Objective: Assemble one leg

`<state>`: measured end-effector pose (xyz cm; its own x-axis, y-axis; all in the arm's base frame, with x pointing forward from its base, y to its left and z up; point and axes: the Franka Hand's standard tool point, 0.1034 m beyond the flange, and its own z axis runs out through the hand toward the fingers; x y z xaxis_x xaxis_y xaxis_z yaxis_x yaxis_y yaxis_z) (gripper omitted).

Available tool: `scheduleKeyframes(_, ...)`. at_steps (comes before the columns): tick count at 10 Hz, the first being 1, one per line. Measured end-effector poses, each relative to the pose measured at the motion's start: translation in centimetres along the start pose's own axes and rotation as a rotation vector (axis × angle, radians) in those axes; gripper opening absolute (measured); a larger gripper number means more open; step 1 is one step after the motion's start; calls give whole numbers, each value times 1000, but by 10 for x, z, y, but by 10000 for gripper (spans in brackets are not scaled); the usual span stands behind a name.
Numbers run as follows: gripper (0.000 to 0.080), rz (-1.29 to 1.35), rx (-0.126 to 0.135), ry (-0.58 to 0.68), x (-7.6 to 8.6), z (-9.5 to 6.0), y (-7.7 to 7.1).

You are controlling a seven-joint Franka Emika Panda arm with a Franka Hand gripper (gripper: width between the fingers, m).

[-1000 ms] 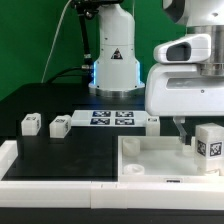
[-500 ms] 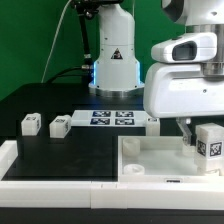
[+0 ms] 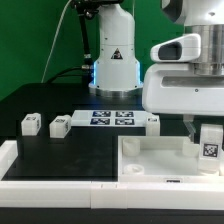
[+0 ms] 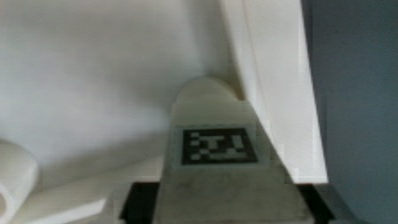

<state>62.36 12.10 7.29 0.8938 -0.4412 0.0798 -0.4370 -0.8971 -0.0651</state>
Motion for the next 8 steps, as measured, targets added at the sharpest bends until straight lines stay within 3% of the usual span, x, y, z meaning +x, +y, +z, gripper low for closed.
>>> scheduleKeyframes(4, 291, 619, -10, 13, -1, 1, 2)
scheduleKeyframes(8, 291, 859, -4, 6, -2, 1, 1)
